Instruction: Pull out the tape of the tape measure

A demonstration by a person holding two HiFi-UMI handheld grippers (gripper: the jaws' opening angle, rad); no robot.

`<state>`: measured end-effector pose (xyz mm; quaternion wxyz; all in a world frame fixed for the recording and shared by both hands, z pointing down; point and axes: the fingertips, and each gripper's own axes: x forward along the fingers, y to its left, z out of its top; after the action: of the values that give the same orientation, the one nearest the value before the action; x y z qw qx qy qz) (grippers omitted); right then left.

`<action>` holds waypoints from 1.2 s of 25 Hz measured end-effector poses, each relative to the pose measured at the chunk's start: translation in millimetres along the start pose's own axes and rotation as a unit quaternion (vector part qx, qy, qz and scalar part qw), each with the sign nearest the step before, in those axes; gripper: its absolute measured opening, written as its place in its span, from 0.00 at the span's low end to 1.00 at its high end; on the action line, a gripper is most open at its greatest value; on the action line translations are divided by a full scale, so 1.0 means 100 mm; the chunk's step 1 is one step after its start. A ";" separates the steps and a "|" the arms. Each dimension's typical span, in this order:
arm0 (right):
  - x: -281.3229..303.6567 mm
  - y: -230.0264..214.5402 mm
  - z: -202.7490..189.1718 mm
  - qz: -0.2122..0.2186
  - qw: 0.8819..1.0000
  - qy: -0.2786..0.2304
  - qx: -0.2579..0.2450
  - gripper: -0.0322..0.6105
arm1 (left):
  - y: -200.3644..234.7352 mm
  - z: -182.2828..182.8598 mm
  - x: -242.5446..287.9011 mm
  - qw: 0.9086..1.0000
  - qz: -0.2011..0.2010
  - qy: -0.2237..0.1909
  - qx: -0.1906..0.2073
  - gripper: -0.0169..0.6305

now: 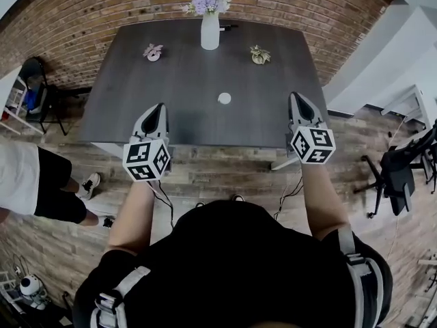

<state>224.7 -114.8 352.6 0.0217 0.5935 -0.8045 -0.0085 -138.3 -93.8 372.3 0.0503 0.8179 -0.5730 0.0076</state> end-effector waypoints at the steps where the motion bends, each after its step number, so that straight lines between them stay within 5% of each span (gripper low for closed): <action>1: 0.00 0.05 0.00 0.002 1.000 0.000 -0.002 0.04 | 0.02 0.00 -0.02 1.000 -0.003 0.000 0.001 0.04; 7: -0.04 0.33 -0.05 0.004 1.000 0.001 0.009 0.05 | 0.20 -0.02 -0.14 1.000 -0.026 0.015 0.004 0.04; 12: 0.06 0.73 -0.42 0.051 0.997 0.062 -0.008 0.05 | 0.23 -0.26 -0.13 0.997 -0.057 0.046 -0.009 0.04; 14: 0.10 0.94 -0.77 0.088 0.989 0.116 -0.011 0.31 | 0.20 -0.46 -0.14 0.996 -0.066 0.065 -0.020 0.04; 15: 0.13 1.03 -0.94 0.104 0.984 0.141 -0.013 0.36 | 0.18 -0.54 -0.15 0.995 -0.069 0.072 -0.024 0.04; 26: 1.25 1.21 -1.77 0.225 0.947 0.225 -0.045 0.39 | 0.15 -0.76 0.10 0.993 -0.024 0.118 -0.002 0.04; 30: 1.53 1.23 -2.13 0.266 0.924 0.269 -0.057 0.39 | 0.22 -0.80 0.22 0.991 0.013 0.133 -0.005 0.04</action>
<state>71.8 -221.6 574.3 0.2730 0.3355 -0.8947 0.1117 -147.3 -114.8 455.0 0.1306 0.8020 -0.5715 0.1143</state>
